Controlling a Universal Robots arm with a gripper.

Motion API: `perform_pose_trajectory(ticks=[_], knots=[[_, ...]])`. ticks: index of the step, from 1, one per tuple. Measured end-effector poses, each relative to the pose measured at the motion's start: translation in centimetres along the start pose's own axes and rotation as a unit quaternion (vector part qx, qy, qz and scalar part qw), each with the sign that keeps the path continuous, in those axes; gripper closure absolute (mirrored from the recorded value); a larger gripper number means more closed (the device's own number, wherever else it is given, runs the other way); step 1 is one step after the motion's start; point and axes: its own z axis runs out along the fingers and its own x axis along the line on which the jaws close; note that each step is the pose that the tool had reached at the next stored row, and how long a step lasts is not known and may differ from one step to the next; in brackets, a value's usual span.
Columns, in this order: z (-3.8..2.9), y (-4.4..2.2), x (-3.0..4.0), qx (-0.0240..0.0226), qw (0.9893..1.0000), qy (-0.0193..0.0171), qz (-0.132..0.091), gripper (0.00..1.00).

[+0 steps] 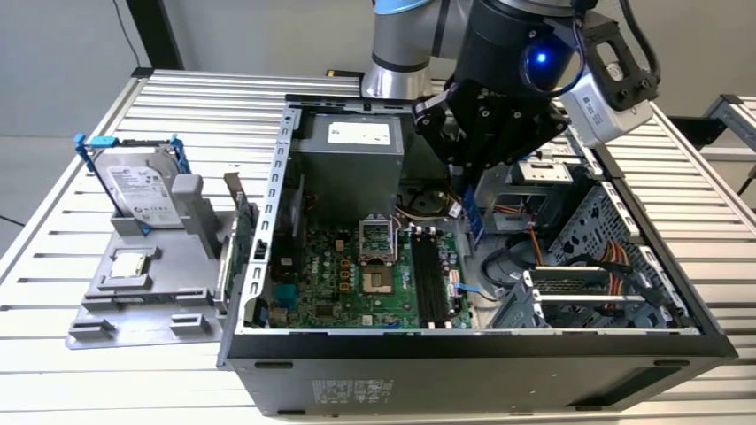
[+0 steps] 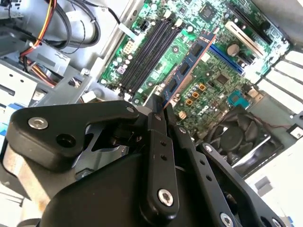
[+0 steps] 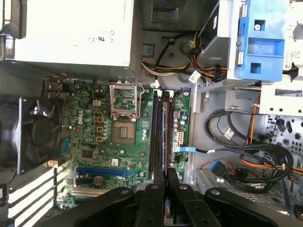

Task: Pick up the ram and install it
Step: 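Insert the ram into the slot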

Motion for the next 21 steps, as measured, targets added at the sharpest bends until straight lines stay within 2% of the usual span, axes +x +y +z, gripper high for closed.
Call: perform_pose_trajectory(ticks=[4,8,14,21], knots=[[0.01,0.00,0.00,-0.0004,0.9998,-0.0001,0.020,1.00],[0.03,0.00,-0.12,-0.0003,0.9998,-0.0001,0.021,1.00],[0.17,0.00,-1.45,-0.0005,0.9998,-0.0001,0.021,1.00],[0.41,0.06,-2.54,-0.0003,0.9998,-0.0001,0.021,1.00]])
